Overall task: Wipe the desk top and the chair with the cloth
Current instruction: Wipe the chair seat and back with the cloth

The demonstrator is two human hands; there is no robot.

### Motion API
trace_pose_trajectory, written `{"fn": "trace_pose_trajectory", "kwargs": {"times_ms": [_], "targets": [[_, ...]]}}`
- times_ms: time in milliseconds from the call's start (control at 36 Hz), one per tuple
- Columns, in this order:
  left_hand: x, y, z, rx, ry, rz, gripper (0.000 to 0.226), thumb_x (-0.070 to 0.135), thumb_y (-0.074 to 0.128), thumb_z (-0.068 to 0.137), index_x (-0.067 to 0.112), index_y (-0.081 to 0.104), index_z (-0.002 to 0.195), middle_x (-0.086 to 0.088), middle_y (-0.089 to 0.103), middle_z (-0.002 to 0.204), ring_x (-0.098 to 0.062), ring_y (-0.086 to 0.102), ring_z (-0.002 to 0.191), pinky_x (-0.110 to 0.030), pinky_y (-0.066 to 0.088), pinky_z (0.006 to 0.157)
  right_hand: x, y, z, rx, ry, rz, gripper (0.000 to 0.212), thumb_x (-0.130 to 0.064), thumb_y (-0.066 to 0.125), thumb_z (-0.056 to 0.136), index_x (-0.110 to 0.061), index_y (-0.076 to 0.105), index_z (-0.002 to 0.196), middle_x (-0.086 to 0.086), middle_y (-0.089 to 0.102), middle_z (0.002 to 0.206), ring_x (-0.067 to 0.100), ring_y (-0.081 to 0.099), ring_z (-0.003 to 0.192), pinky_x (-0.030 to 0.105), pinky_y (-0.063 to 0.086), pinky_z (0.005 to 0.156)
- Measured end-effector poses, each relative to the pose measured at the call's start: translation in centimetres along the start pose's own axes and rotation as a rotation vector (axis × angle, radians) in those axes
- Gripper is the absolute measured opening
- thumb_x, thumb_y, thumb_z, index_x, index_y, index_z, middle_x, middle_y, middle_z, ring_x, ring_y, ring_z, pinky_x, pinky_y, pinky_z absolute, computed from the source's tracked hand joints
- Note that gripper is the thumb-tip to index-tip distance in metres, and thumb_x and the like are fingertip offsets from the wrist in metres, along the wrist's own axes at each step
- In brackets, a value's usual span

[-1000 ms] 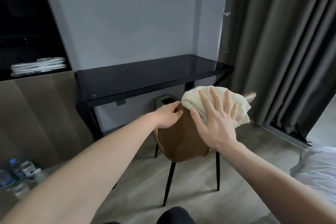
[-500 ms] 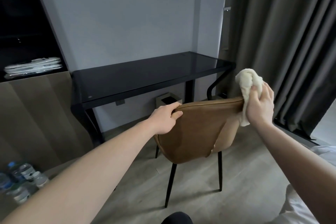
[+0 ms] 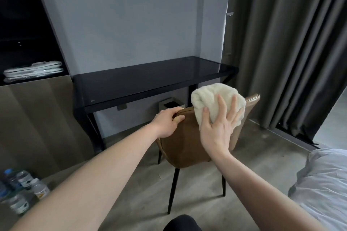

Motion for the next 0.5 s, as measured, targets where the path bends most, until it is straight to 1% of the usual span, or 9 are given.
{"fn": "trace_pose_trajectory", "kwargs": {"times_ms": [56,111,167,222,278,333,361,417,500], "targets": [[0.0,0.0,0.1,0.002,0.004,-0.012,0.029,0.041,0.046,0.106,0.038,0.060,0.130,0.009,0.068,0.119,-0.021,0.062,0.112,-0.038,0.047,0.098,0.8,-0.5,1.0,0.043,0.008,0.026,0.057,-0.041,0.049,0.104,-0.036,0.027,0.157,-0.014,-0.006,0.168,0.017,-0.016,0.154,0.032,-0.001,0.115],[0.0,0.0,0.1,0.000,0.010,-0.027,0.030,0.041,0.046,0.106,0.037,0.060,0.132,0.010,0.068,0.121,-0.022,0.061,0.114,-0.038,0.047,0.100,2.0,-1.1,2.2,0.096,0.027,0.057,0.058,-0.042,0.047,0.104,-0.035,0.026,0.157,-0.010,-0.004,0.169,0.017,-0.010,0.155,0.034,0.000,0.121],[0.0,0.1,0.4,-0.002,0.015,-0.037,0.032,0.041,0.046,0.106,0.037,0.059,0.134,0.010,0.066,0.125,-0.022,0.060,0.117,-0.041,0.047,0.104,3.3,-1.8,3.7,0.155,0.058,0.100,0.057,-0.044,0.045,0.104,-0.037,0.025,0.157,-0.009,-0.003,0.169,0.016,-0.002,0.155,0.041,0.009,0.126],[-0.2,0.3,0.7,0.001,0.015,-0.036,0.034,0.041,0.046,0.106,0.036,0.057,0.137,0.010,0.065,0.129,-0.023,0.059,0.120,-0.043,0.046,0.106,4.3,-2.7,5.3,0.210,0.133,0.156,0.056,-0.045,0.042,0.104,-0.040,0.024,0.157,-0.010,0.001,0.169,0.014,0.007,0.154,0.035,0.016,0.122],[-0.5,0.4,1.1,0.008,0.015,-0.027,0.035,0.042,0.046,0.105,0.036,0.057,0.138,0.009,0.064,0.131,-0.024,0.058,0.122,-0.046,0.046,0.107,5.6,-3.9,7.2,0.270,0.240,0.236,0.056,-0.045,0.041,0.103,-0.038,0.027,0.157,-0.007,0.013,0.168,0.010,0.018,0.148,0.025,0.019,0.113],[-0.7,0.5,1.4,0.008,0.016,-0.016,0.036,0.044,0.046,0.105,0.036,0.055,0.139,0.009,0.063,0.133,-0.025,0.057,0.124,-0.047,0.045,0.108,7.5,-5.1,9.4,0.328,0.353,0.332,0.057,-0.046,0.041,0.097,-0.034,0.038,0.153,-0.002,0.039,0.156,0.015,0.037,0.141,0.026,0.027,0.111],[-0.8,0.5,1.5,0.006,0.015,-0.010,0.037,0.044,0.046,0.105,0.036,0.055,0.140,0.008,0.063,0.135,-0.025,0.056,0.125,-0.047,0.045,0.108,8.6,-5.4,10.2,0.327,0.440,0.374,0.057,-0.047,0.040,0.095,-0.034,0.042,0.150,-0.002,0.049,0.149,0.018,0.045,0.136,0.029,0.033,0.107],[-0.8,0.5,1.5,0.006,0.013,-0.003,0.039,0.043,0.046,0.105,0.034,0.054,0.142,0.007,0.062,0.137,-0.025,0.055,0.126,-0.047,0.044,0.109,10.3,-5.5,11.1,0.262,0.620,0.444,0.054,-0.047,0.038,0.098,-0.034,0.042,0.150,-0.003,0.054,0.143,0.021,0.051,0.131,0.031,0.035,0.101],[-0.7,0.4,1.5,-0.001,0.019,-0.004,0.039,0.042,0.047,0.105,0.033,0.054,0.142,0.007,0.061,0.137,-0.024,0.055,0.126,-0.045,0.044,0.109,10.8,-5.2,10.8,0.210,0.677,0.466,0.053,-0.048,0.035,0.103,-0.029,0.040,0.153,-0.001,0.054,0.142,0.022,0.051,0.131,0.030,0.034,0.096]]}}
Point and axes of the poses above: each hand's wrist, its own z-axis towards the middle knuckle, its own y-axis out of the palm, x = y × z, the point moved 6 cm from there along z, towards the middle knuckle
